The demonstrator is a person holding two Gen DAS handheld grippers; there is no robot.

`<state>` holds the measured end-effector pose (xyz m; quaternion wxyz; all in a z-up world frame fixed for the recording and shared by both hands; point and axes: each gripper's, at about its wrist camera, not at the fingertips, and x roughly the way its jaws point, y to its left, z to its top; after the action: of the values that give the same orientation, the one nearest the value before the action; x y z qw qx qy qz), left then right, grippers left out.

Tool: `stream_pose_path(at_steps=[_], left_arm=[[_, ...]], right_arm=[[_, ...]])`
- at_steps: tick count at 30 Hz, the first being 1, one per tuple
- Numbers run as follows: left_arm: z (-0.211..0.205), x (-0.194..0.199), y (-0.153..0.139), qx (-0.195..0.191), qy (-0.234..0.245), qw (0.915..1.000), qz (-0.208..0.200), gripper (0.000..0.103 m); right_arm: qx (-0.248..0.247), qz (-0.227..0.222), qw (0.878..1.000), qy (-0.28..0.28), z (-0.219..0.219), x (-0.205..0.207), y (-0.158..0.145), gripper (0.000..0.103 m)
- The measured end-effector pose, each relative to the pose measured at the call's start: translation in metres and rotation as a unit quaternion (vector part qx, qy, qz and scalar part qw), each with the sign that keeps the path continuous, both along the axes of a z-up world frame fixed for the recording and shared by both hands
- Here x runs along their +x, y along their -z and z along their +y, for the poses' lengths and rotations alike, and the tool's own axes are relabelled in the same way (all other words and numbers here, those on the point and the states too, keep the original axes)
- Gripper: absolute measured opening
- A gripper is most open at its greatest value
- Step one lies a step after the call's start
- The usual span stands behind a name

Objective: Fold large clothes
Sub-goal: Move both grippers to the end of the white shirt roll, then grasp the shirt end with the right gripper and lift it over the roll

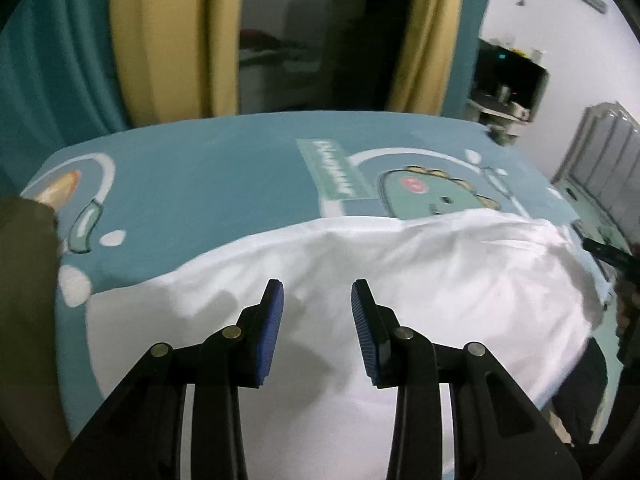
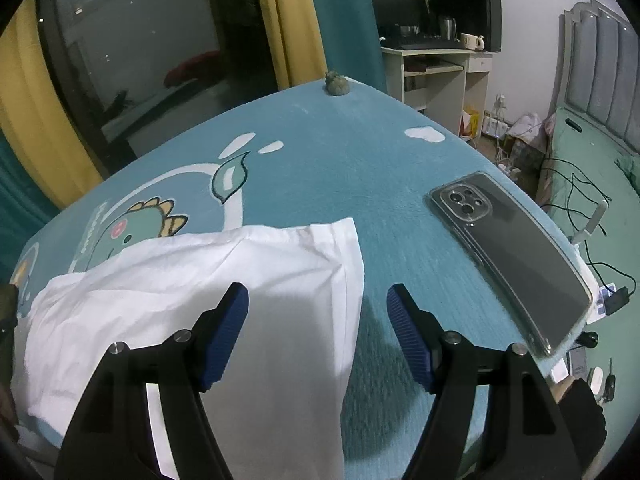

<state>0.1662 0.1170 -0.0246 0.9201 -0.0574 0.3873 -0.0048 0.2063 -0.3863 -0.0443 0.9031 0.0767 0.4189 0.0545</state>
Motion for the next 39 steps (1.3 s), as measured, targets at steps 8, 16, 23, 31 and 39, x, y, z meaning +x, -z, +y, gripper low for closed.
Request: stream_pose_path(at_steps=[8, 16, 23, 31, 39], left_arm=[[-0.032, -0.019, 0.01, -0.01, 0.037, 0.9992, 0.012, 0.038], [-0.07, -0.029, 0.006, -0.021, 0.079, 0.9967, 0.003, 0.038], [-0.108, -0.01, 0.019, -0.018, 0.106, 0.9942, 0.007, 0.038], [-0.114, 0.013, 0.048, -0.018, 0.092, 0.9945, 0.046, 0.038], [-0.112, 0.011, 0.05, -0.019, 0.103, 0.9939, 0.035, 0.038]], right_arm=[[0.011, 0.004, 1.0, 0.005, -0.009, -0.022, 0.006, 0.072], [0.053, 0.019, 0.998, -0.013, -0.022, -0.041, 0.026, 0.074], [0.079, 0.014, 0.996, -0.035, -0.019, -0.045, 0.028, 0.074], [0.153, 0.013, 0.983, -0.098, 0.008, -0.047, 0.033, 0.076], [0.174, 0.026, 0.972, -0.153, 0.048, -0.042, 0.034, 0.076]])
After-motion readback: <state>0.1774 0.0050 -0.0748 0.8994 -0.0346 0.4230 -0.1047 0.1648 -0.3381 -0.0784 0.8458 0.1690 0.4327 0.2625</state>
